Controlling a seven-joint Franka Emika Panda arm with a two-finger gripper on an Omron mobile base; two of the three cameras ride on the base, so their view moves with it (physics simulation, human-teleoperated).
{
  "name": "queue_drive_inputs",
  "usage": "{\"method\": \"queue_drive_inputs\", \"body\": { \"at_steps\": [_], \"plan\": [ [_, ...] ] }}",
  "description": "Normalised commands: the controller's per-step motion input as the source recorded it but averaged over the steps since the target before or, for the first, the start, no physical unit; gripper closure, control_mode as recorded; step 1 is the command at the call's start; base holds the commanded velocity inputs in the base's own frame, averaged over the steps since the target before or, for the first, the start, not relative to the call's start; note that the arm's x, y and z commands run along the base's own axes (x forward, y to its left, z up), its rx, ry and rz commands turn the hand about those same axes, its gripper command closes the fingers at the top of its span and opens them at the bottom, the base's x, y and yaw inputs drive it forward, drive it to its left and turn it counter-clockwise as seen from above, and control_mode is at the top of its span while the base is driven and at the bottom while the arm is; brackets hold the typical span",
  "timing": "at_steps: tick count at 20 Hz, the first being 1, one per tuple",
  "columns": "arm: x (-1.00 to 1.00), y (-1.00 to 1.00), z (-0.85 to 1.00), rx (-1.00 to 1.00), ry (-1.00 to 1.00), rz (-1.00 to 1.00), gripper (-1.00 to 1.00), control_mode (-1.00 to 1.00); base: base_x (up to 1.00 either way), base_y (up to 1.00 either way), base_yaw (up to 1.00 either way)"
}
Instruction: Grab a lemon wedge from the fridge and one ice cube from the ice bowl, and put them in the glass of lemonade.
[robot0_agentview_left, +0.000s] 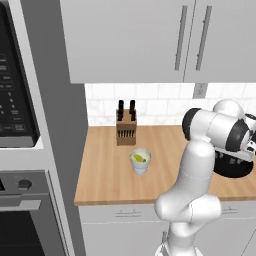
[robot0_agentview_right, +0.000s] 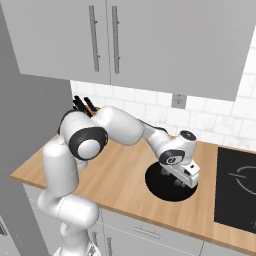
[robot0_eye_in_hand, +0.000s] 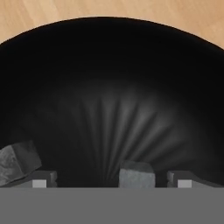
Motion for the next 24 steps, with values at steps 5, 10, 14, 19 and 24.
{"method": "queue_drive_inputs", "body": {
  "at_steps": [5,10,14,19,24],
  "plan": [
    [0.0,0.0,0.0,0.0,0.0,0.0,-1.0,-1.0,0.0,0.0,0.0],
    [0.0,0.05,-0.07,0.0,0.01,0.0,-1.0,-1.0,0.0,0.0,0.0],
    [0.0,0.0,-0.06,0.0,0.0,0.0,-1.0,-1.0,0.0,0.0,0.0],
    [0.0,0.0,-0.11,0.0,0.0,0.0,-1.0,-1.0,0.0,0.0,0.0],
    [0.0,0.0,-0.23,0.0,0.0,0.0,-1.0,-1.0,0.0,0.0,0.0]
  ]
}}
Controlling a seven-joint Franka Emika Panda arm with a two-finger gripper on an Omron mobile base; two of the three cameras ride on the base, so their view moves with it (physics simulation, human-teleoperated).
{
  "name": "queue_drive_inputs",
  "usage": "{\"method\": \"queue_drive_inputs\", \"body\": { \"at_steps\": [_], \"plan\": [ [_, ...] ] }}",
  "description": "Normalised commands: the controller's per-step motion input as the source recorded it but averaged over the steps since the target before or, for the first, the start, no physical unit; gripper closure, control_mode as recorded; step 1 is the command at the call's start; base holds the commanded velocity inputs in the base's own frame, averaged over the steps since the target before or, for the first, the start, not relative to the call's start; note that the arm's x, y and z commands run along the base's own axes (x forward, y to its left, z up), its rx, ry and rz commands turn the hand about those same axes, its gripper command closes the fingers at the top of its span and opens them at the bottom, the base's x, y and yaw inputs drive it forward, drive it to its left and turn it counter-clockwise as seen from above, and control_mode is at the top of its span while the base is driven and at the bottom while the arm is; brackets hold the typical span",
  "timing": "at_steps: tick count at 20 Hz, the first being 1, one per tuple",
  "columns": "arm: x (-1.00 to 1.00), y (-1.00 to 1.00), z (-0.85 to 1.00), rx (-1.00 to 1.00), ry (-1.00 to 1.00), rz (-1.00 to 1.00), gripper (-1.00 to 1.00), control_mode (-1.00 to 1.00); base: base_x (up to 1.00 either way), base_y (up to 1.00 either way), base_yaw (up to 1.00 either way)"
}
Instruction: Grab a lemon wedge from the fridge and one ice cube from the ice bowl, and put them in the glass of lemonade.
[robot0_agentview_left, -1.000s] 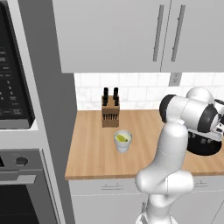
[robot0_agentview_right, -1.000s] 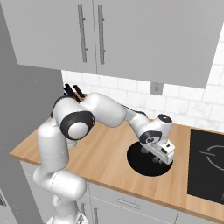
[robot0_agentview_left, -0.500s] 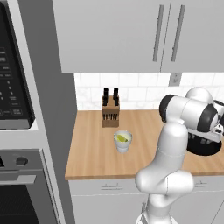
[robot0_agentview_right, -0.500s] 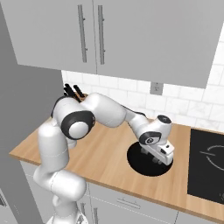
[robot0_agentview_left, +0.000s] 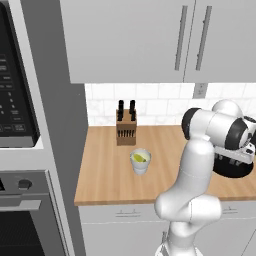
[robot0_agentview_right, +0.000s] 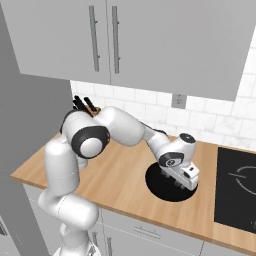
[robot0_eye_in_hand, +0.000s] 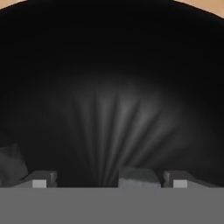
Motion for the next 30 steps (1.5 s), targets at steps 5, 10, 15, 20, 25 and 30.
{"method": "queue_drive_inputs", "body": {
  "at_steps": [5,10,15,20,25,30],
  "plan": [
    [0.0,0.01,-0.16,0.0,0.0,0.0,-1.0,-1.0,0.0,0.0,0.0],
    [0.0,0.0,0.0,0.0,0.0,0.0,1.0,-1.0,0.0,0.0,0.0],
    [0.0,0.0,0.0,0.0,0.0,0.0,1.0,-1.0,0.0,0.0,0.0],
    [0.0,0.0,0.0,0.0,0.01,0.0,1.0,-1.0,0.0,0.0,0.0],
    [0.0,0.0,0.0,0.0,0.01,0.0,1.0,-1.0,0.0,0.0,0.0],
    [-0.01,-0.01,0.35,0.05,-0.01,0.0,1.0,-1.0,0.0,0.0,0.0]
  ]
}}
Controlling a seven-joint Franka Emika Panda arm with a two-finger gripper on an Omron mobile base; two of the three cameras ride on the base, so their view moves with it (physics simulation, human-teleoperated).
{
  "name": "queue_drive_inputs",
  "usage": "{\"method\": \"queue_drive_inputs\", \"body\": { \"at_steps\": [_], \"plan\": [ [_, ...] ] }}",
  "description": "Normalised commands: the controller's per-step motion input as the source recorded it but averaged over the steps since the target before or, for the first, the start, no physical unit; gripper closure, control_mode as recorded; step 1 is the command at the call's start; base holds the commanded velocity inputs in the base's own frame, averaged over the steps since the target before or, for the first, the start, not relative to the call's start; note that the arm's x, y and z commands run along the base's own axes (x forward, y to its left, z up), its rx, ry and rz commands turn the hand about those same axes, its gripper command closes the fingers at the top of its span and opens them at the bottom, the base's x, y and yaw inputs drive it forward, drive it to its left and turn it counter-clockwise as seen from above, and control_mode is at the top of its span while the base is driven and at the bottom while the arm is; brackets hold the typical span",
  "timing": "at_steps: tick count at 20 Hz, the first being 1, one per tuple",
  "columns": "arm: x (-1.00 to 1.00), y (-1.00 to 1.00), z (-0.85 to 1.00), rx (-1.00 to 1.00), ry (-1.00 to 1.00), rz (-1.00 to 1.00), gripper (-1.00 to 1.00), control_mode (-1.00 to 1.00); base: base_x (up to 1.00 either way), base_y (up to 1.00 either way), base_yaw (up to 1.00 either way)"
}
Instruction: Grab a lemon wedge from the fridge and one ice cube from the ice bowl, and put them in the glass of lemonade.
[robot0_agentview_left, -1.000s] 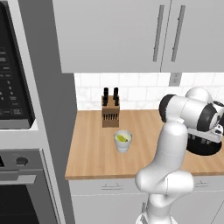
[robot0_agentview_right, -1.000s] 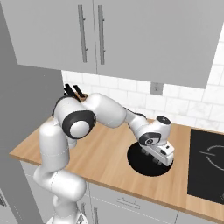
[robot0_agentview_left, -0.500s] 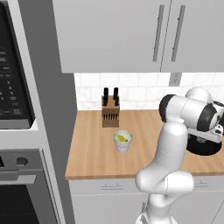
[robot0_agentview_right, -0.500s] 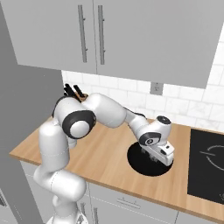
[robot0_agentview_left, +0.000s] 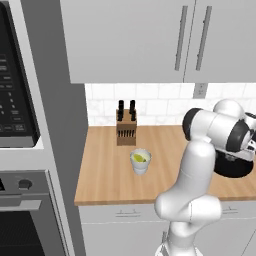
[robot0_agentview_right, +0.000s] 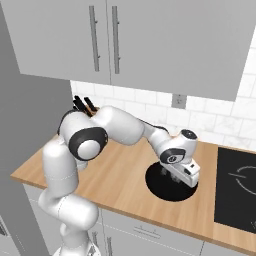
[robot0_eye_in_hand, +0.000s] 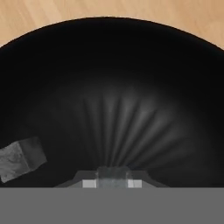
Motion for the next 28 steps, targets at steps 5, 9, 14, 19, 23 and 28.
{"method": "queue_drive_inputs", "body": {
  "at_steps": [5,9,14,19,23,28],
  "plan": [
    [0.0,0.0,0.59,0.08,-0.05,0.0,1.0,-1.0,0.0,0.0,0.0],
    [-0.12,0.12,0.55,0.04,-0.18,0.0,1.0,-1.0,0.0,0.0,0.0],
    [-0.11,0.33,0.65,0.05,-0.2,0.02,1.0,-1.0,0.0,0.0,0.0],
    [-0.01,0.69,0.49,0.02,-0.1,0.01,1.0,-1.0,0.0,0.0,0.0],
    [-0.07,1.0,0.44,0.0,-0.01,0.13,1.0,-1.0,0.0,0.0,0.0],
    [-0.09,1.0,0.15,-0.07,0.0,0.18,1.0,-1.0,0.0,0.0,0.0]
  ]
}}
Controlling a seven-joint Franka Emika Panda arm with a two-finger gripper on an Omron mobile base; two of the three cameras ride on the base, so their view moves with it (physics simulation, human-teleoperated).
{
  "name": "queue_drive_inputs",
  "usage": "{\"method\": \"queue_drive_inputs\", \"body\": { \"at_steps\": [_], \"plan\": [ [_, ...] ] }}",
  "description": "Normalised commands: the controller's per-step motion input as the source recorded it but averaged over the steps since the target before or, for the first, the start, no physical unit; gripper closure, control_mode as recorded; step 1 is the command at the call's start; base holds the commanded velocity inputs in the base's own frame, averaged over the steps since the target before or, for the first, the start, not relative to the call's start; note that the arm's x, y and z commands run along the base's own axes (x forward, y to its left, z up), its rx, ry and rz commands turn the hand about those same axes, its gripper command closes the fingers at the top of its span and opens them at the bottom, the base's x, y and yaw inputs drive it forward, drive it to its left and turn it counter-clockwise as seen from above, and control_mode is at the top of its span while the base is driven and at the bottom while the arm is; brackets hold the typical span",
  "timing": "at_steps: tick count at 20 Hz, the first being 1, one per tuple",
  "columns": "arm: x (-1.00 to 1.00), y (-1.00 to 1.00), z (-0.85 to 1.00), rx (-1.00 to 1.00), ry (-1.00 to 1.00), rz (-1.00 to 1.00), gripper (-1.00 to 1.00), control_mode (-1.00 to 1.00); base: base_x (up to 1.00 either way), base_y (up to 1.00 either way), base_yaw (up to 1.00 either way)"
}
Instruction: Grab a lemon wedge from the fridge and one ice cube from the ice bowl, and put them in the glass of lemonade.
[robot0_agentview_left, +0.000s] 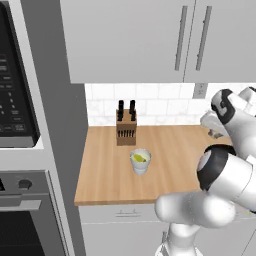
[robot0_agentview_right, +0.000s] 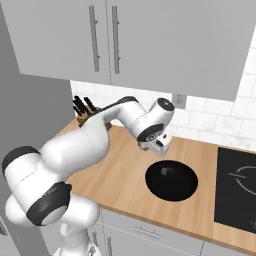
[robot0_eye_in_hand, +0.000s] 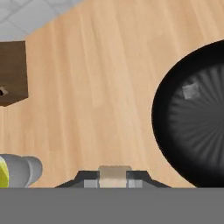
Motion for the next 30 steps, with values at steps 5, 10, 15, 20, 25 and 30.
{"method": "queue_drive_inputs", "body": {
  "at_steps": [5,10,15,20,25,30],
  "plan": [
    [-0.01,1.0,0.0,-0.09,0.0,0.23,1.0,-1.0,0.0,0.0,0.0],
    [0.0,1.0,0.32,-0.1,0.0,0.23,1.0,-1.0,0.0,0.0,0.0],
    [0.01,1.0,0.31,-0.09,0.0,0.23,1.0,-1.0,0.0,0.0,0.0],
    [0.17,1.0,0.02,-0.13,0.04,0.25,1.0,-1.0,0.0,0.0,0.0],
    [0.12,0.69,-0.05,-0.08,0.03,0.22,1.0,-1.0,0.0,0.0,0.0],
    [0.0,0.13,-0.29,-0.01,0.0,0.07,1.0,-1.0,0.0,0.0,0.0]
  ]
}}
